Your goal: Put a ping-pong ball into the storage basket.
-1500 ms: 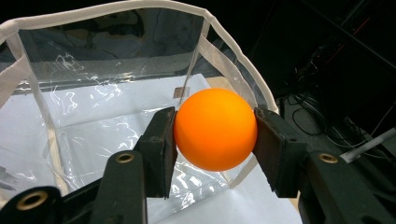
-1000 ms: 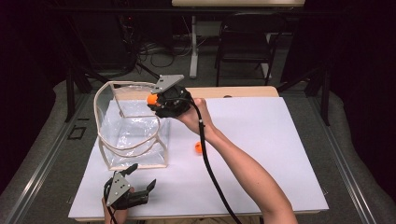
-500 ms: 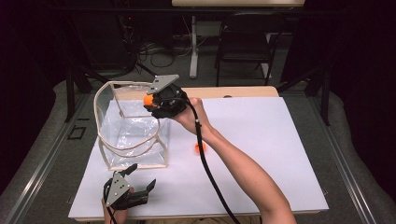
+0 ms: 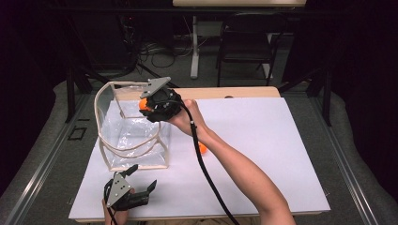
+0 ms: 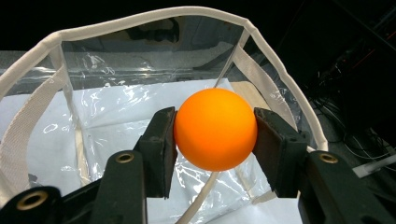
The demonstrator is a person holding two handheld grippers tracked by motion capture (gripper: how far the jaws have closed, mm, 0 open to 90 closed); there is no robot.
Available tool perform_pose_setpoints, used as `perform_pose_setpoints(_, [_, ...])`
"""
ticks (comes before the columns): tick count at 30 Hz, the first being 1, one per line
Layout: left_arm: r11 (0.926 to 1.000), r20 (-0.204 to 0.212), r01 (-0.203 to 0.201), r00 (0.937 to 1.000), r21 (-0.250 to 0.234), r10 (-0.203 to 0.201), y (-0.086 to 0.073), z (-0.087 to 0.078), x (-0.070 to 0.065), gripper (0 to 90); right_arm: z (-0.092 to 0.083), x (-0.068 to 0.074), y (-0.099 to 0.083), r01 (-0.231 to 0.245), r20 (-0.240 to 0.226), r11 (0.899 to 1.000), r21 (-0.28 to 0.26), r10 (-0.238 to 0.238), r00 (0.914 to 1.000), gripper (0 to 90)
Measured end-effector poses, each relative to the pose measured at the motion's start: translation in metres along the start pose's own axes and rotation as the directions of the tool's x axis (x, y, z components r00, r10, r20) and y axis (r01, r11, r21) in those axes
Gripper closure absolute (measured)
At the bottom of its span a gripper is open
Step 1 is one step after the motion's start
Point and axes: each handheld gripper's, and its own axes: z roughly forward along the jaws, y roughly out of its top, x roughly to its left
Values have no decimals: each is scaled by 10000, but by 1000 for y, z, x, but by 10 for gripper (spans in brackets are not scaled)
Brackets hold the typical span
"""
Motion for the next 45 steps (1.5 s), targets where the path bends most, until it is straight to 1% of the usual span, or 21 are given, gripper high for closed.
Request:
perform_pose_setpoints(7, [10000,17,19,10000,18,-19,0,1,0,157,4,4,2,112,-159,9997,197,-108,9998,511])
perform_pose_setpoints(19, [10000,13,39,10000,21,-39,-1,1,0,157,9,5,2,121,-295,9981,597,-104,9995,511])
perform_pose_setpoints(22, [10000,26,-35,10000,46,35,0,1,0,157,11,6,1,124,-366,9976,681,-99,9993,511])
perform_pose_setpoints(24, [10000,31,-30,10000,36,29,0,1,0,157,12,6,1,163,-398,9966,813,-131,9991,511])
perform_pose_setpoints(32, [10000,-2,19,10000,30,-19,-1,1,1,157,16,9,3,254,-512,9945,1017,-203,9985,511])
perform_pose_setpoints(39, [10000,26,-2,10000,77,2,-1,1,1,157,23,12,5,400,-725,9903,1334,-305,9969,511])
perform_pose_setpoints(45, [10000,25,9,10000,30,-9,0,1,0,156,25,14,6,486,-757,9867,1551,-372,9964,511])
